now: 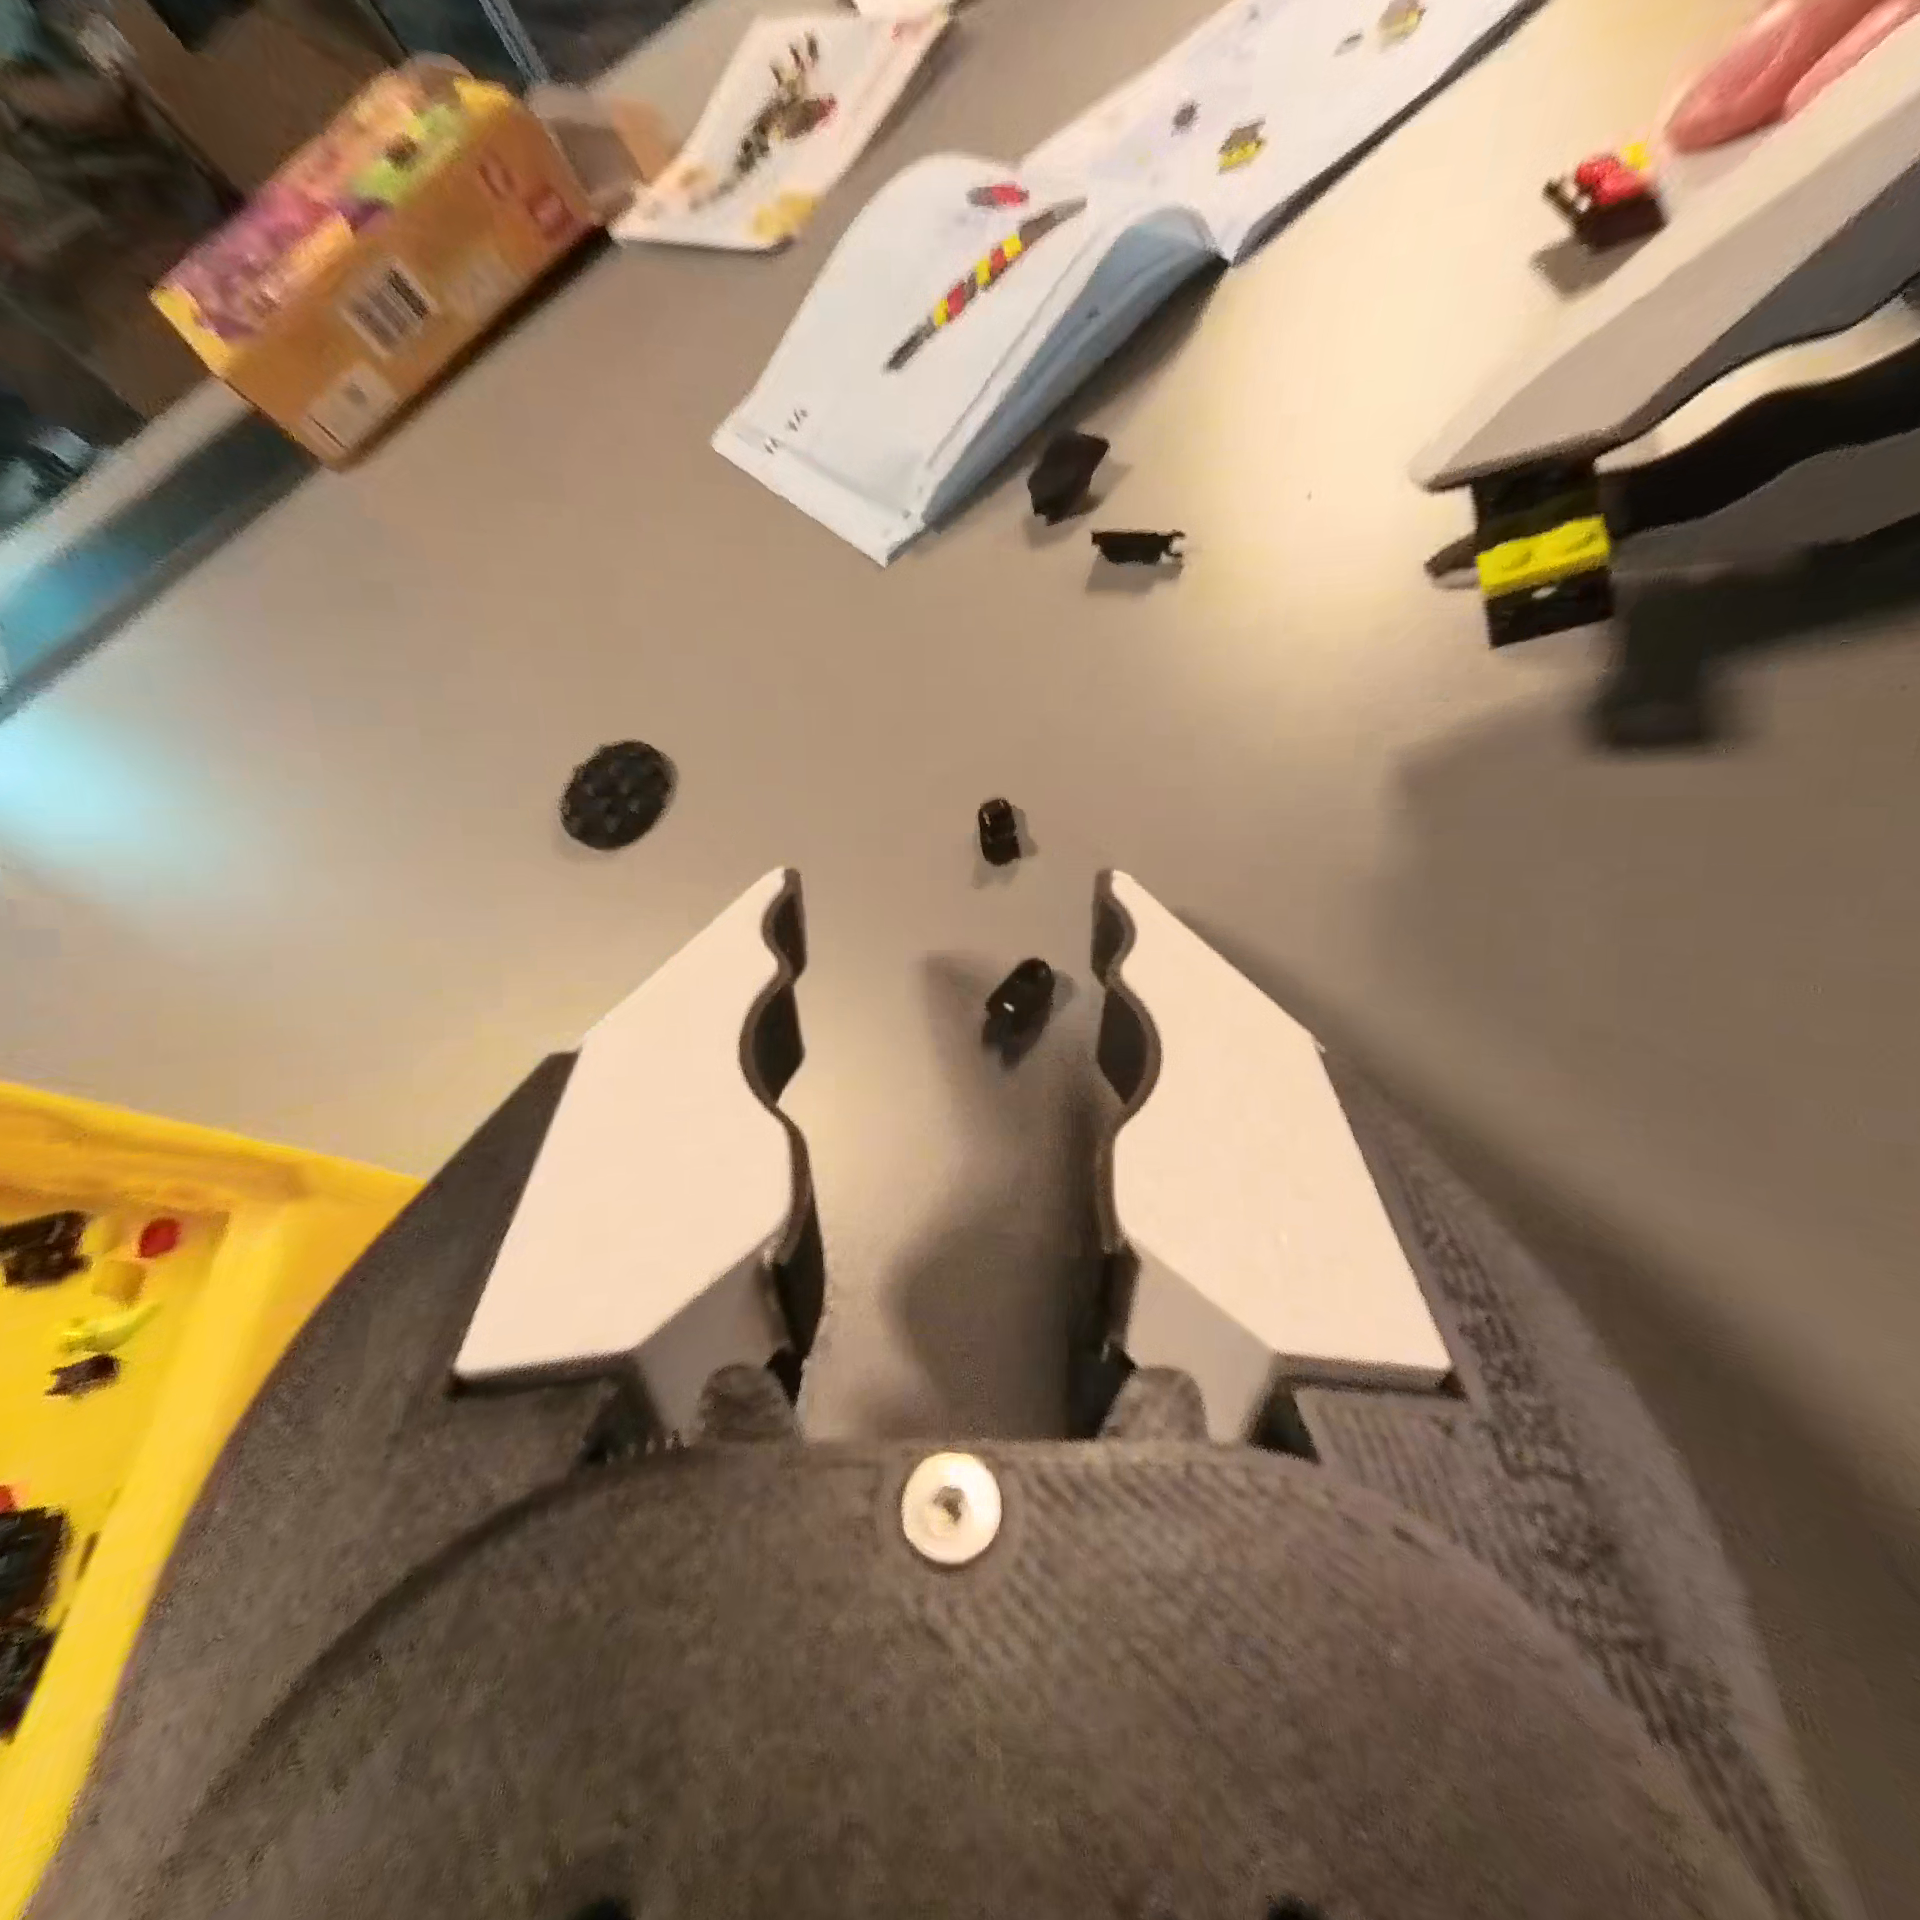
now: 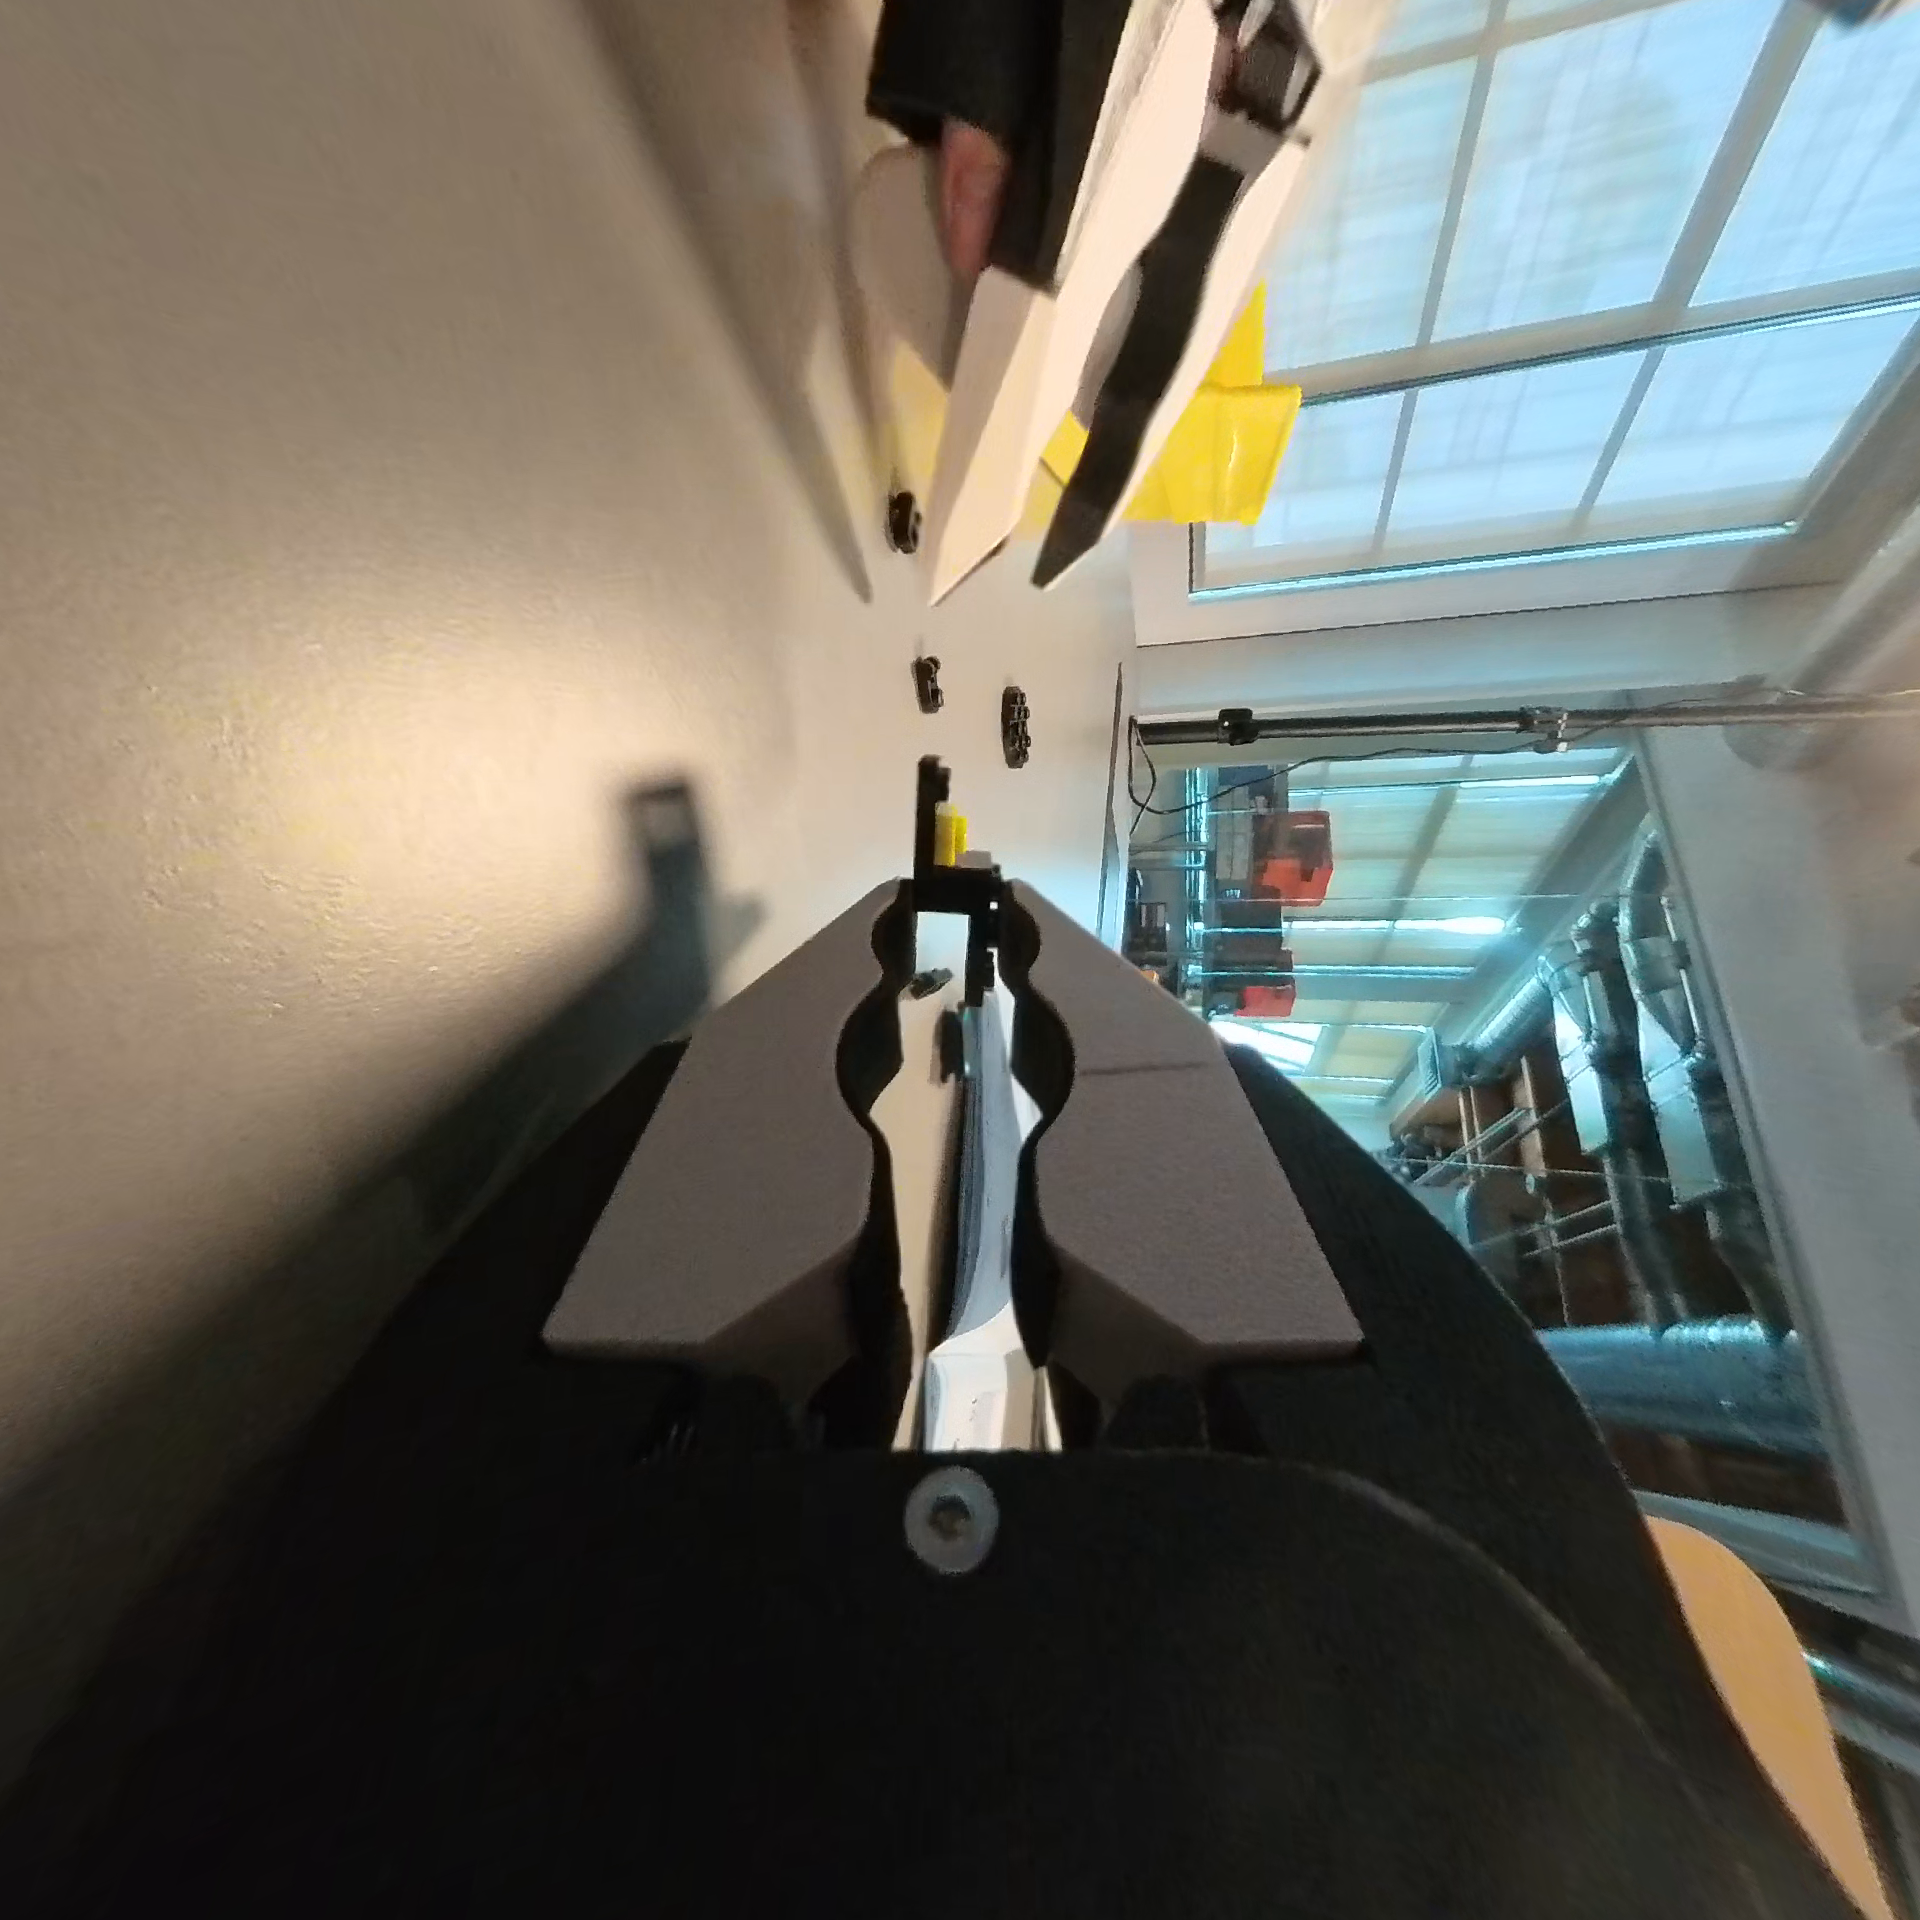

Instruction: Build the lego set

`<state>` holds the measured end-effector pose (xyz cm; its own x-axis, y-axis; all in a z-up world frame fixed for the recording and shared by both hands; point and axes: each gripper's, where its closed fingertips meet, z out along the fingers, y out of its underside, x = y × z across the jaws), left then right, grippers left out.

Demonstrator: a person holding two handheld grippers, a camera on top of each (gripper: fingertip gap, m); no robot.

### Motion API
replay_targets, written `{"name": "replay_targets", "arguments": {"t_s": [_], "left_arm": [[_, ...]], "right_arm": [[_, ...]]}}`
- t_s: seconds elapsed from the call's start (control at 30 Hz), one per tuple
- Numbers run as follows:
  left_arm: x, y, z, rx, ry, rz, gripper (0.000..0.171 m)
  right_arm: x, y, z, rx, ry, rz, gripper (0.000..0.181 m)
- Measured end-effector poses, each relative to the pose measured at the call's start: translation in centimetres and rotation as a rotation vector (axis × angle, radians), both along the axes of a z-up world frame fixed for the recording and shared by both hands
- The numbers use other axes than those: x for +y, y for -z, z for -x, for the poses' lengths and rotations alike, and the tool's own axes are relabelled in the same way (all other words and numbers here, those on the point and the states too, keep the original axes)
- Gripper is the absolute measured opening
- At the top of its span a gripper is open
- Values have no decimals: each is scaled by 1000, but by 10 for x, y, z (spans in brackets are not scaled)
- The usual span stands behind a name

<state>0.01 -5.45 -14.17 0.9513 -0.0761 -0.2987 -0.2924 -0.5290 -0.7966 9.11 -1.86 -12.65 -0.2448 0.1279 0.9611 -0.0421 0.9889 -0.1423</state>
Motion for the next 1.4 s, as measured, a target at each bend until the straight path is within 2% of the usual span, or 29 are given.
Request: {"name": "replay_targets", "arguments": {"t_s": [0.17,0.3,0.47,0.63,0.7,0.83,0.93,1.07,1.27,1.4], "left_arm": [[4,4,-6,61,27,19,35],[16,8,-9,1,27,56,26],[28,11,-10,-47,21,78,19],[26,9,-6,-39,-10,69,25],[21,11,0,-20,-63,76,12],[16,11,-2,26,-89,75,5],[15,11,-5,-17,-76,79,7],[14,13,-8,-124,-54,95,23],[15,16,-6,-214,-70,121,23],[19,17,-9,-232,-58,128,14]], "right_arm": [[-5,1,-2,0,-25,-11,13],[-3,0,-2,-7,-19,6,13],[-3,0,-3,-10,-20,15,13],[-2,-3,-3,-2,-20,12,13],[-2,-3,-3,-3,-20,18,13],[-2,-4,-3,-6,-21,28,13],[-1,-5,-3,-7,-21,28,13],[-1,-6,-2,-8,-19,29,13],[-1,-6,-1,-12,-21,37,13],[-1,-6,0,-16,-20,35,13]]}}
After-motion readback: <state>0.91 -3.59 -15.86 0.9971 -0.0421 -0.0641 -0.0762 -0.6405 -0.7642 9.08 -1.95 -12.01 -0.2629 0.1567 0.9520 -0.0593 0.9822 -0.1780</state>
